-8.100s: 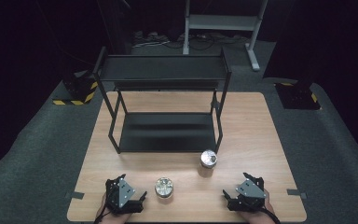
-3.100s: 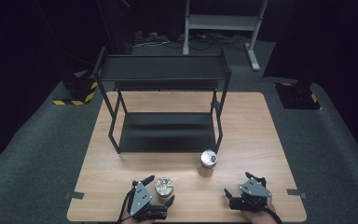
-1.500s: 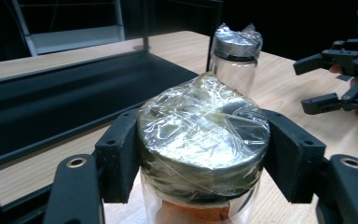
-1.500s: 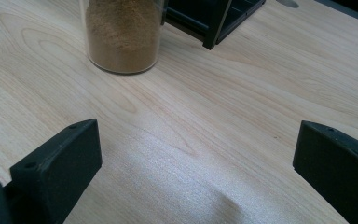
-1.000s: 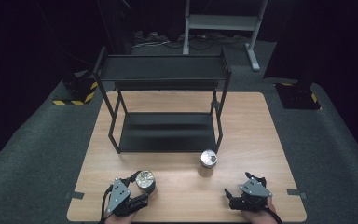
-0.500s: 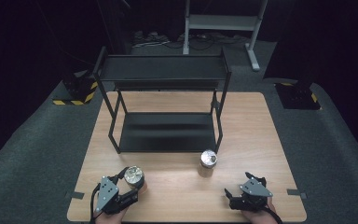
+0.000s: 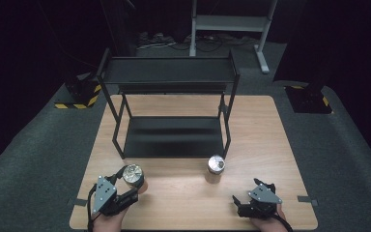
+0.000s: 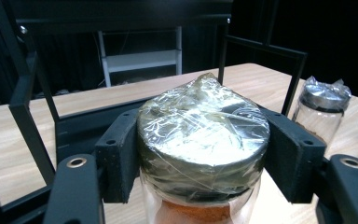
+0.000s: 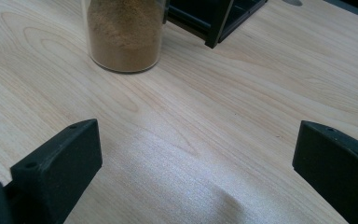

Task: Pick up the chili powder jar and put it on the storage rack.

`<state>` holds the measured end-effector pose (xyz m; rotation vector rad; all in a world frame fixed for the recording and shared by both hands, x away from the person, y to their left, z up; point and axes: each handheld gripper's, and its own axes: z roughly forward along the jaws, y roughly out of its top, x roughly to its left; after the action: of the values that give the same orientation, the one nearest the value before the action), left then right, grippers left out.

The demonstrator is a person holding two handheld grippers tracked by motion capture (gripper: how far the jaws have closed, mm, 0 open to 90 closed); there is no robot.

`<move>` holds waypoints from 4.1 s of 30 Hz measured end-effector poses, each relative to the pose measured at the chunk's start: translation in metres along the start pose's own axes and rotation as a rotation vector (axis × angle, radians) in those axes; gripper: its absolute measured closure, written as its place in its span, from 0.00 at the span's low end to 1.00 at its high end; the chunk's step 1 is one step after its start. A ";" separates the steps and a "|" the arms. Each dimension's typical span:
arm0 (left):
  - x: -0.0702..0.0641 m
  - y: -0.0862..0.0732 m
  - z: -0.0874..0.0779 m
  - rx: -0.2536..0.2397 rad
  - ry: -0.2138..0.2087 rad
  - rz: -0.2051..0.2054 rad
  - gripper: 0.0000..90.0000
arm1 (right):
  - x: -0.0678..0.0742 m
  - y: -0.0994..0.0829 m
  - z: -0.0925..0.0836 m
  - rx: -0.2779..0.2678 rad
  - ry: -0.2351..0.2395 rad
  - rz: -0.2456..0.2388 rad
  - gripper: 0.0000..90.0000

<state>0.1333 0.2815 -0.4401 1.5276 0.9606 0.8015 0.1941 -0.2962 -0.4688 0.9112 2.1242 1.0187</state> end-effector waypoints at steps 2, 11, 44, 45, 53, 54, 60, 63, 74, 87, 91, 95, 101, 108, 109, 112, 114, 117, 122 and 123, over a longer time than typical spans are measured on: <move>0.001 0.003 0.000 -0.003 -0.002 0.001 0.38 | 0.000 0.000 0.000 -0.001 0.001 0.000 0.00; 0.003 0.020 0.004 -0.020 0.009 0.010 0.38 | -0.001 -0.001 0.000 -0.006 0.003 0.013 0.00; 0.009 0.080 0.025 -0.094 -0.003 0.038 0.38 | -0.003 -0.003 -0.001 -0.015 0.004 0.030 0.00; 0.010 0.085 0.026 -0.100 -0.003 0.039 0.38 | -0.003 -0.003 -0.001 -0.015 0.004 0.031 0.00; 0.015 0.099 0.031 -0.120 0.001 0.034 0.38 | -0.004 -0.003 -0.002 -0.017 0.005 0.035 0.00; 0.017 0.103 0.032 -0.123 0.002 0.035 0.38 | -0.004 -0.004 -0.002 -0.017 0.005 0.039 0.00; 0.020 0.114 0.034 -0.140 0.007 0.037 0.38 | -0.005 -0.004 -0.002 -0.018 0.006 0.041 0.01; 0.021 0.118 0.036 -0.147 0.008 0.039 0.38 | -0.005 -0.004 -0.002 -0.020 0.008 0.040 0.01; 0.022 0.140 0.046 -0.177 0.004 0.060 0.38 | -0.004 -0.004 -0.002 -0.019 0.007 0.035 0.01; 0.021 0.161 0.063 -0.204 0.005 0.056 0.38 | -0.005 -0.004 -0.002 -0.019 0.013 0.035 0.01; 0.022 0.166 0.066 -0.214 0.009 0.051 0.38 | -0.005 -0.004 -0.002 -0.020 0.014 0.032 0.01; 0.023 0.172 0.069 -0.224 0.008 0.044 0.38 | -0.005 -0.004 -0.002 -0.020 0.015 0.029 0.01; 0.023 0.183 0.076 -0.241 0.019 0.053 0.38 | -0.005 -0.004 -0.002 -0.019 0.015 0.030 0.01; 0.023 0.195 0.084 -0.247 0.030 0.062 0.38 | -0.006 -0.004 -0.002 -0.020 0.017 0.031 0.01; 0.024 0.197 0.085 -0.249 0.032 0.062 0.38 | -0.006 -0.004 -0.002 -0.020 0.017 0.031 0.01; 0.026 0.203 0.088 -0.253 0.038 0.059 0.38 | -0.006 -0.004 -0.002 -0.020 0.019 0.032 0.01; 0.028 0.207 0.090 -0.257 0.048 0.054 0.38 | -0.007 -0.004 -0.002 -0.021 0.019 0.032 0.01; 0.032 0.215 0.095 -0.261 0.063 0.045 0.38 | -0.006 -0.005 -0.002 -0.022 0.019 0.032 0.01; 0.035 0.223 0.101 -0.262 0.081 0.041 0.38 | -0.007 -0.005 -0.002 -0.025 0.022 0.034 0.01; 0.035 0.223 0.101 -0.262 0.081 0.041 0.38 | -0.007 -0.005 -0.002 -0.025 0.022 0.034 0.01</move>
<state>0.2721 0.2545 -0.2373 1.2991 0.8481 0.9846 0.1949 -0.3050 -0.4702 0.9306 2.1165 1.0746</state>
